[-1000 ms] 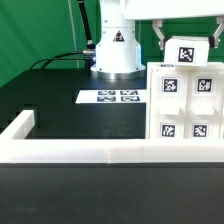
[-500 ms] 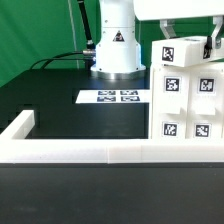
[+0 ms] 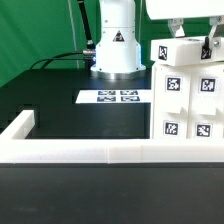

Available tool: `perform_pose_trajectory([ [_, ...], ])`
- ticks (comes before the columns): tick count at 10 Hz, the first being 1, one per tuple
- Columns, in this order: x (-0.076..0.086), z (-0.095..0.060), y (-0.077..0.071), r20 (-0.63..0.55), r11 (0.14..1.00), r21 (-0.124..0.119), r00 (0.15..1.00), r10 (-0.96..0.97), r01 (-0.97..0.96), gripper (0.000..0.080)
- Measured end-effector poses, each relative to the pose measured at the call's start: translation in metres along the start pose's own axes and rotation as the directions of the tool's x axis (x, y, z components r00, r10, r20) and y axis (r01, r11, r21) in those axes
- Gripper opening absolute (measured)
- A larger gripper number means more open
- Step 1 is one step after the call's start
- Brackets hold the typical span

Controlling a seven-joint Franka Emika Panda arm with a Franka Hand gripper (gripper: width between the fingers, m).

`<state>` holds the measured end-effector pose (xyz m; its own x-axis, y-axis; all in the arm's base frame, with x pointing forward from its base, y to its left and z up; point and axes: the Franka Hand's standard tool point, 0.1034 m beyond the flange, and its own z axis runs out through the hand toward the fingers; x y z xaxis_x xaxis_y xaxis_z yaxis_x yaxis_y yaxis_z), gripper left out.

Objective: Assemble cabinet

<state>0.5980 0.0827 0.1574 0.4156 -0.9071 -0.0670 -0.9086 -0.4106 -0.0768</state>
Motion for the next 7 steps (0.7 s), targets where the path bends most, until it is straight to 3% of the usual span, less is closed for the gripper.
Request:
perform_pose_trajectory([
  [3,-0.0028,-0.0005,-0.0014,0.006,0.965,0.011,0.965,0.261,-0.261,0.0560],
  [7,-0.0068,-0.0034,-0.0062,0.015,0.806,0.026,0.807,0.591,-0.591,0.0560],
])
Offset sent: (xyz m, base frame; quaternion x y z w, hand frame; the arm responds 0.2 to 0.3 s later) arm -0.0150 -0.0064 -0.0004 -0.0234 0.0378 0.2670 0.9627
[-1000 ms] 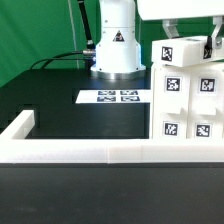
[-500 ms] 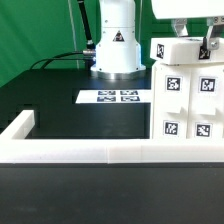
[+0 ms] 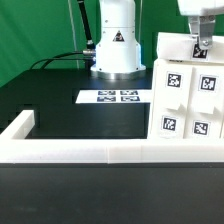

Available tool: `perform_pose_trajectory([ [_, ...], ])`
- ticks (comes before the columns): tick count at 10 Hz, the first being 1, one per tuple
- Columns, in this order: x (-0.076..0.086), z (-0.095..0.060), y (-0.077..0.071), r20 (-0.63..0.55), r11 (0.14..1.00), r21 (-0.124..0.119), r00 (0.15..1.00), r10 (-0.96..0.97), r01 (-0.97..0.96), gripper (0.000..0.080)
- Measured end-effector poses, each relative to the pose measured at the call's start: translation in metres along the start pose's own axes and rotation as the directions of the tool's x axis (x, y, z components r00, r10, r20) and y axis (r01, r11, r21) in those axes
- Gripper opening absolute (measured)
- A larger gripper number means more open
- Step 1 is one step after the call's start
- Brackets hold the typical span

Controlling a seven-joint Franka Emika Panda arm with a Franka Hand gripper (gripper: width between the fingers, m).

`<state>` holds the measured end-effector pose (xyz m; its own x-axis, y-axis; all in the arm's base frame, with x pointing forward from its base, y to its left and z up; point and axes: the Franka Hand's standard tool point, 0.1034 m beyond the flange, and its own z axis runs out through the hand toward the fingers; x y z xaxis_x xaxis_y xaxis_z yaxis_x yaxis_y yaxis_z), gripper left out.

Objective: Assemble cabinet

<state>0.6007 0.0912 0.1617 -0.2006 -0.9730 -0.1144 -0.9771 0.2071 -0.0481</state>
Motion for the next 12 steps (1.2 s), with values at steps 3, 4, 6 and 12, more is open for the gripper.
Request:
perform_pose_trajectory([
  [3,-0.002,-0.001,-0.004,0.017,0.991,0.020,0.991,0.132,-0.133,0.0560],
  [4,-0.002,-0.001,-0.004,0.029,0.988,0.018,0.988,0.152,-0.152,0.0560],
  [6,-0.002,-0.001,-0.004,0.033,0.993,0.018,0.992,0.119,-0.119,0.0560],
  [12,-0.012,-0.031,-0.012,0.127,0.994,0.046,0.988,0.089,-0.096,0.0798],
])
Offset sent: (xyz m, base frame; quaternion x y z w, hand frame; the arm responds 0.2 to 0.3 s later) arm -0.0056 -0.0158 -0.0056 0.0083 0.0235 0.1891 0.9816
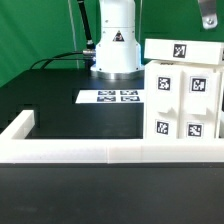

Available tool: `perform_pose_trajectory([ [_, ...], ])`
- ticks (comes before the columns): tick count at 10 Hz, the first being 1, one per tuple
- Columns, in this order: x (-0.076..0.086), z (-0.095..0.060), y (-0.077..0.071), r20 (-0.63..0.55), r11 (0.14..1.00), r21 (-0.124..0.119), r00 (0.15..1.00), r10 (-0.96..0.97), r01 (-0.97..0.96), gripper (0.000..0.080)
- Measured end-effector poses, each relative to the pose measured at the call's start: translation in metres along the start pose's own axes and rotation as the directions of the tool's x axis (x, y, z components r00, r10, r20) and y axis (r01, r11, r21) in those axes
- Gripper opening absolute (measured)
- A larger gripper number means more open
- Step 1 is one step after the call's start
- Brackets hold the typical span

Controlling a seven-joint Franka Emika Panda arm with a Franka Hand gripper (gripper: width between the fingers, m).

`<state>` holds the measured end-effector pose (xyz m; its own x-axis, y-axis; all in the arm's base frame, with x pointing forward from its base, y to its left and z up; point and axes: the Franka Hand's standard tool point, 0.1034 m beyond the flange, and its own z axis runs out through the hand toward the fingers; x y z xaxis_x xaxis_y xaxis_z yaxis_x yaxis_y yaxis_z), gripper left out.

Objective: Assemble cabinet

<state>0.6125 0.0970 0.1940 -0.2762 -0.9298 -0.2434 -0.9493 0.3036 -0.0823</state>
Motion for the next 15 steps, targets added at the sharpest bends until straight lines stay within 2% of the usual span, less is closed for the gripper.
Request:
perform_pose_trajectory([
  [3,0.000,0.003,0.002,-0.002,0.999,-0.006,0.999,-0.036,0.036,0.0797],
  [5,-0.003,0.010,0.003,-0.033,0.952,-0.063,0.952,-0.303,0.301,0.0797],
  [6,-0.006,0.008,0.000,-0.037,0.872,-0.080,0.872,-0.488,0.484,0.0797],
  [8,-0.010,0.007,-0.005,-0.023,0.686,-0.089,0.687,-0.726,0.722,0.0797],
  [13,-0.010,0.007,-0.006,0.011,0.391,-0.094,0.393,-0.919,0.916,0.0797],
  [14,-0.009,0.007,-0.005,0.022,0.271,-0.107,0.275,-0.961,0.957,0.0797],
  [15,-0.009,0.005,-0.004,0.037,0.126,-0.132,0.131,-0.991,0.983,0.0797],
])
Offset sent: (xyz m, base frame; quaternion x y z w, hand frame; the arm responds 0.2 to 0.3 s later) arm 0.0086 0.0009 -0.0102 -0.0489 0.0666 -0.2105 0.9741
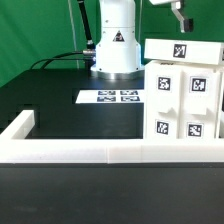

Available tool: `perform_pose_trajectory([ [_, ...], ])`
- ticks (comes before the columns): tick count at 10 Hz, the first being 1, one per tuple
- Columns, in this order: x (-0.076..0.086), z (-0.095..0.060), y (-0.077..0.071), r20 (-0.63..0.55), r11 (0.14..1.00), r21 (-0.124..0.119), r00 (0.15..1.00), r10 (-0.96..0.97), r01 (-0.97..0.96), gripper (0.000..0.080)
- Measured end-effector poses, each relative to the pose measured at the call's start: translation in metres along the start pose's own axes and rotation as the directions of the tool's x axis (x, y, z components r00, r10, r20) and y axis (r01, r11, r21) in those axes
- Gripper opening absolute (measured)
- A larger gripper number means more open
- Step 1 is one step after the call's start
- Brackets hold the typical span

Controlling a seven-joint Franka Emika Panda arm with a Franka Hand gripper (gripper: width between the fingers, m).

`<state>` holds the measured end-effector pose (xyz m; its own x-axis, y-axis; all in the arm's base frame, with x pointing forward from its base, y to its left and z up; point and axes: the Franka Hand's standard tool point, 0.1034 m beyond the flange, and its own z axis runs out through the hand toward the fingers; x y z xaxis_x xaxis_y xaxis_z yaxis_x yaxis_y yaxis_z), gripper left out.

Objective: Assemble cabinet

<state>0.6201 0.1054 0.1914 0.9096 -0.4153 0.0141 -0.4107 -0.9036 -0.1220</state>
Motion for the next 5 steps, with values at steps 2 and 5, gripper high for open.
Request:
perform_pose_trajectory([
  [2,0.0010,-0.0032,-0.0008,-0.012,0.952,-0.009,0.952,-0.306,0.306,0.0797],
  [5,-0.0013,-0.0016,0.0009,0.006,0.778,-0.011,0.778,-0.628,0.628,0.0797],
])
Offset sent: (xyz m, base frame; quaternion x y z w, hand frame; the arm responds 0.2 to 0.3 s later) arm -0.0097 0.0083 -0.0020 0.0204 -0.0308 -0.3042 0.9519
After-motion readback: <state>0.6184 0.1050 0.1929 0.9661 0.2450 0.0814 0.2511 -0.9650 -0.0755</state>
